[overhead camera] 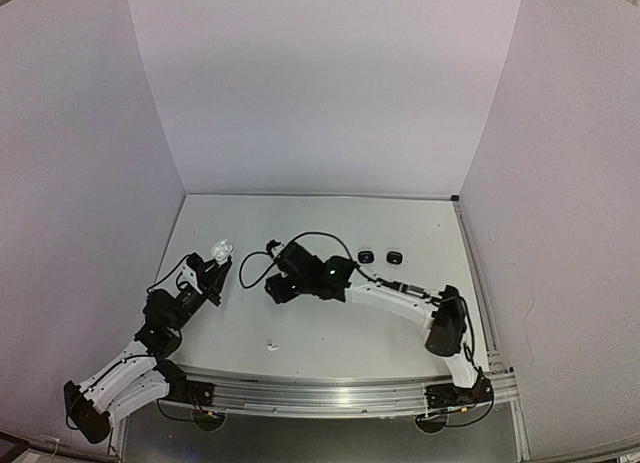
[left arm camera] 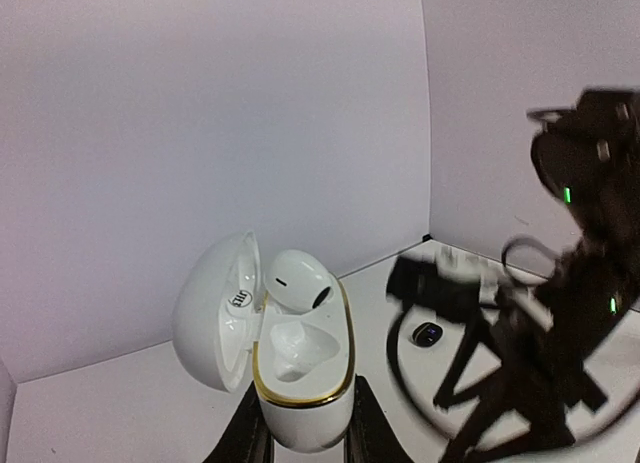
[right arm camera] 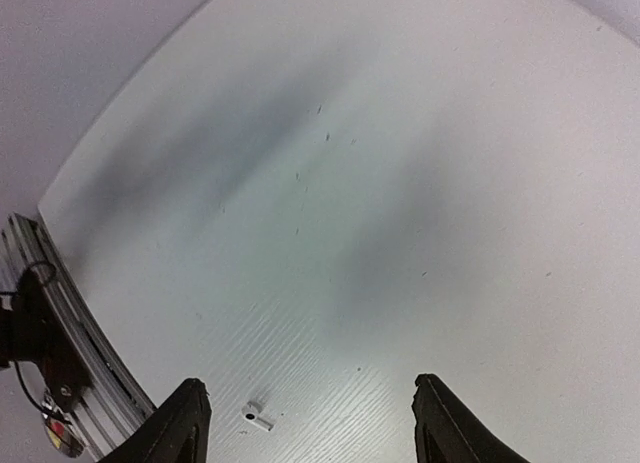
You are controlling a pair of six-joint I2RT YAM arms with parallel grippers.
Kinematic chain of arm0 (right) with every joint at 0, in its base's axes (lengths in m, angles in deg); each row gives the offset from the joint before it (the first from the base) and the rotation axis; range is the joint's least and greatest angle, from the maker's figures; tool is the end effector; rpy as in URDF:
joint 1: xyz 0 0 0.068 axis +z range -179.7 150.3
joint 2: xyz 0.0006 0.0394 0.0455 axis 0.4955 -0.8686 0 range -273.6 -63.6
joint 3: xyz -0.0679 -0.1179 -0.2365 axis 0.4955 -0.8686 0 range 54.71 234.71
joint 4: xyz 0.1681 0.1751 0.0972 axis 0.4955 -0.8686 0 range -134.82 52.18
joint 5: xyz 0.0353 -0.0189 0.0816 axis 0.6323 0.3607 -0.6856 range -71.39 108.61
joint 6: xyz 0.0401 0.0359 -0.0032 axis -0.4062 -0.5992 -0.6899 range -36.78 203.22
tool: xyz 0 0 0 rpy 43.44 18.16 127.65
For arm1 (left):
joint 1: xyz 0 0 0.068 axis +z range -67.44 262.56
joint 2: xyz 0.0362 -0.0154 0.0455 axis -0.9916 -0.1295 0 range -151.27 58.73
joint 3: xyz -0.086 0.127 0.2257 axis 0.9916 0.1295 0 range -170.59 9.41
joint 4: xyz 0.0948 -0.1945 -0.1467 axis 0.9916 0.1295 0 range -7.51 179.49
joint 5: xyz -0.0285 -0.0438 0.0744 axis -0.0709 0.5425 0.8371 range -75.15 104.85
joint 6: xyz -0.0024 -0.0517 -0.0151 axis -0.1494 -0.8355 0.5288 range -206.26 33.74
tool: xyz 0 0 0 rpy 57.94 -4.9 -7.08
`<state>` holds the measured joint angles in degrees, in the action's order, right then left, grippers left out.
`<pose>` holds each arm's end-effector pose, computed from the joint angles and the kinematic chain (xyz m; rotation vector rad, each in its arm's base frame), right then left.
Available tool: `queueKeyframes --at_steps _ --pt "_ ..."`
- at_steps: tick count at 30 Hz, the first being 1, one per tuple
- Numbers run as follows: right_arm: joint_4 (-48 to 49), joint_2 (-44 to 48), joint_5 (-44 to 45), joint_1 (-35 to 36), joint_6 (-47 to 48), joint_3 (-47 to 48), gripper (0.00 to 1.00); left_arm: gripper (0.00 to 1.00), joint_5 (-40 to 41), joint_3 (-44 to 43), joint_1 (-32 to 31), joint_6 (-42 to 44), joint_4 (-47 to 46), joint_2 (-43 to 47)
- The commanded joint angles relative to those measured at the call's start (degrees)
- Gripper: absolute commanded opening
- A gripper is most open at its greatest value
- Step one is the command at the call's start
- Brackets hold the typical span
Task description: Insert the wireless bluetooth earbuds into the charging case
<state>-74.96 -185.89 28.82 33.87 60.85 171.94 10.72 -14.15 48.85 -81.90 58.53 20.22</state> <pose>0.2242 0.4370 0.3017 -0.7423 2.2399 0.5583 0.1430 -0.0985 0.2898 0.5233 1.3316 -0.4738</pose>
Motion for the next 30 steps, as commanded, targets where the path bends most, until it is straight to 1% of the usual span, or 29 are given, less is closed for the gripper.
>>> queueKeyframes --at_steps 1,3,6,9,13,16,23,30 --pt "-13.77 -10.25 0.95 4.69 -2.45 8.55 0.62 0.00 3.14 0.41 1.37 -0.67 1.06 2.67" --pt "-14.93 -13.43 0.73 5.92 -2.51 11.00 0.60 0.00 3.26 0.64 1.76 -0.67 1.20 3.46" --pt "-15.04 -17.50 -0.48 7.62 -2.34 13.94 0.53 0.00 2.99 0.93 2.13 -0.75 1.20 3.94" --pt "-15.33 -20.52 -2.56 7.81 -2.51 15.38 0.46 0.00 2.23 1.01 2.15 -1.33 1.12 3.97" --pt "-15.43 -22.13 -3.97 7.92 -2.21 15.64 0.43 0.00 1.76 1.16 2.15 -1.75 1.03 3.92" --pt "-15.42 -23.58 -4.90 7.97 -2.10 16.15 0.39 0.00 1.52 1.18 2.15 -1.96 1.03 3.80" --pt "-15.38 -26.89 -8.14 8.40 -1.35 19.09 0.38 0.00 1.14 1.37 2.15 -1.99 1.61 4.00" --pt "-15.34 -27.68 -9.09 8.48 -1.26 19.36 0.36 0.00 0.87 1.63 2.15 -2.20 1.75 3.97"
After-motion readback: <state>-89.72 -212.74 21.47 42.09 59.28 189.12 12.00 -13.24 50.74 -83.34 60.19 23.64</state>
